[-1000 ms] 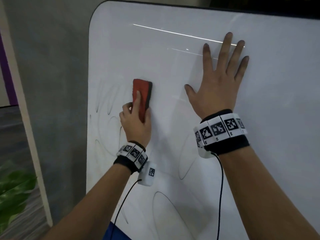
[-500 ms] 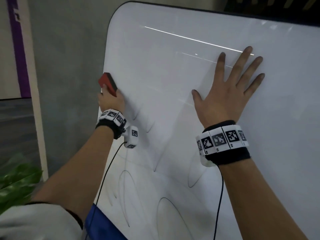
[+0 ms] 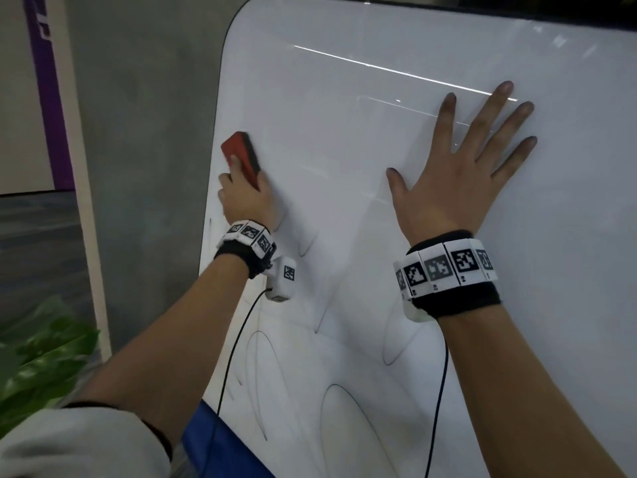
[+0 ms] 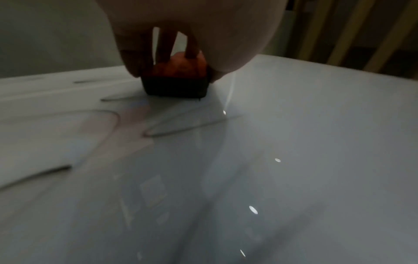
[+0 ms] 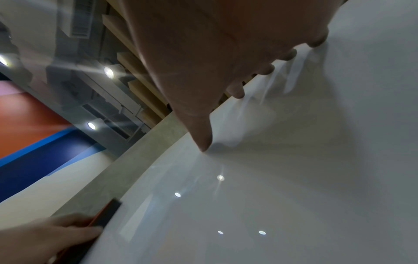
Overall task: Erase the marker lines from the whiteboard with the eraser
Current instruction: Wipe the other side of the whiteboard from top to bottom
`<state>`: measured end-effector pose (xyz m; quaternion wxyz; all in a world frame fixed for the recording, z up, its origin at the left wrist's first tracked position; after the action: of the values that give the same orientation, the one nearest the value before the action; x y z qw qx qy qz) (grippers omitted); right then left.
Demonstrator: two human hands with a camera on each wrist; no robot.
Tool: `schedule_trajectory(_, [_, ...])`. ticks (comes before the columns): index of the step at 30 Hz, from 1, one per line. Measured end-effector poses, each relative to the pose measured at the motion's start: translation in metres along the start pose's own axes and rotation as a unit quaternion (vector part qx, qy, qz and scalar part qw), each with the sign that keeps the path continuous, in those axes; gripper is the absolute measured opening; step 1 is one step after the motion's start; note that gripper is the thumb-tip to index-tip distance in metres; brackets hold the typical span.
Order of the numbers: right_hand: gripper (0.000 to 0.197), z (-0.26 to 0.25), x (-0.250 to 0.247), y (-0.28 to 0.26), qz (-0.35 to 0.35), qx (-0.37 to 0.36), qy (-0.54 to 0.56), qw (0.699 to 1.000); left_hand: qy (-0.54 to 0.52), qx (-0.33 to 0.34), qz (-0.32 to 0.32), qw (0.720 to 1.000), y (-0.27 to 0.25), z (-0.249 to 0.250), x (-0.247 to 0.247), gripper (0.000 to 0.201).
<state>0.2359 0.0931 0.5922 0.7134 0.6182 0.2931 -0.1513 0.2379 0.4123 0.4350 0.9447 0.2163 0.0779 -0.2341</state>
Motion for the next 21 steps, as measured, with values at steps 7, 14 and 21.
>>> schedule_trajectory(7, [0.102,0.0,0.0,-0.003,0.002,-0.012,0.004,1.0,0.06,0.236,-0.041,0.969,-0.014,0.021,0.012,0.067])
schedule_trajectory(14, [0.099,0.001,0.001,-0.007,-0.002,-0.032,-0.006,0.999,0.047,-0.054,-0.062,0.995,-0.018,-0.073,0.016,0.065])
schedule_trajectory(21, [0.098,0.0,0.003,-0.007,-0.004,-0.03,0.001,1.0,0.037,0.206,-0.049,0.977,-0.063,0.009,0.034,0.066])
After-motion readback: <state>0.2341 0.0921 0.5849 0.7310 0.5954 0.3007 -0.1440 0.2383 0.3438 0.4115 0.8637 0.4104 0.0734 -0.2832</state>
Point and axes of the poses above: each hand's wrist, its own y-axis towards the middle knuckle, its own x-axis out of the palm, z = x × y, the point moved 9 cm from there along y, towards the middle knuckle, and after that the axes turned 13 degrees about -z, right-handed, at the moved point
